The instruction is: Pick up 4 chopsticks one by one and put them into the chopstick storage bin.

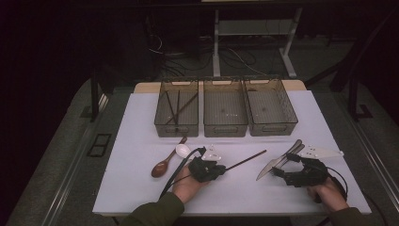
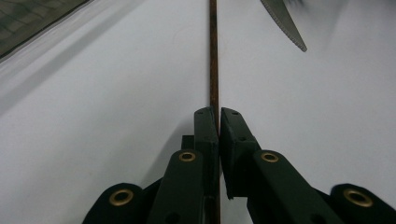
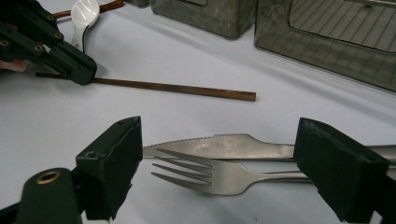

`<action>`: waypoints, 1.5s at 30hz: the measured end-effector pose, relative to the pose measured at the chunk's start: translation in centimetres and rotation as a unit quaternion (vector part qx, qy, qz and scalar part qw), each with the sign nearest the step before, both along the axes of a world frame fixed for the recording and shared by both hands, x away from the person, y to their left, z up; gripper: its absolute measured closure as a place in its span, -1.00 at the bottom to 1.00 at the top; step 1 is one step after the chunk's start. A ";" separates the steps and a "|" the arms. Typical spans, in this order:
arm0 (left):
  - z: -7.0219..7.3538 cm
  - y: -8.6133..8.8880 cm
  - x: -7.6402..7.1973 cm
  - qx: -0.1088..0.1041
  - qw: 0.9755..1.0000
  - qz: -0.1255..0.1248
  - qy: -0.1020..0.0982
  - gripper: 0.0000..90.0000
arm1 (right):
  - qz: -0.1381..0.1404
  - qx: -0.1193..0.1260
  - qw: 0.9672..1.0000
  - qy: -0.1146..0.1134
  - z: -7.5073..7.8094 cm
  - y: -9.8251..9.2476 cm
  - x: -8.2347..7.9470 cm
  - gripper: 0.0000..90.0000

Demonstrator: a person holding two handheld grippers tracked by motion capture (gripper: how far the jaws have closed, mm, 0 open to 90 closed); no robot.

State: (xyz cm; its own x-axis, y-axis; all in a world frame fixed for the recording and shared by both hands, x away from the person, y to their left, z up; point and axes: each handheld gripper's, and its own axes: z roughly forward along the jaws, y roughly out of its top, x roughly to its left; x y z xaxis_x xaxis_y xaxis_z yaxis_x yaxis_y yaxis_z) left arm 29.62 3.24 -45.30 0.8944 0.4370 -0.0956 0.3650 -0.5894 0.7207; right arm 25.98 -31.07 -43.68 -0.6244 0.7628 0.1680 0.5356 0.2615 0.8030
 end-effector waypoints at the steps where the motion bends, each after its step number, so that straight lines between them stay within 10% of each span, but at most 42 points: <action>1: 0.0 0.0 0.0 0.001 1.000 0.001 0.000 0.89 | 0.001 0.000 1.000 -0.001 0.0 0.0 0.0 -0.66; 20: 0.0 0.0 0.0 -0.022 0.999 0.016 0.024 0.89 | 0.009 0.006 1.000 -0.009 0.0 0.1 -0.1 -0.66; 45: 3.7 3.0 0.7 -0.074 0.997 -0.002 -0.012 0.90 | 0.008 0.009 1.000 -0.007 0.1 0.1 -0.1 -0.66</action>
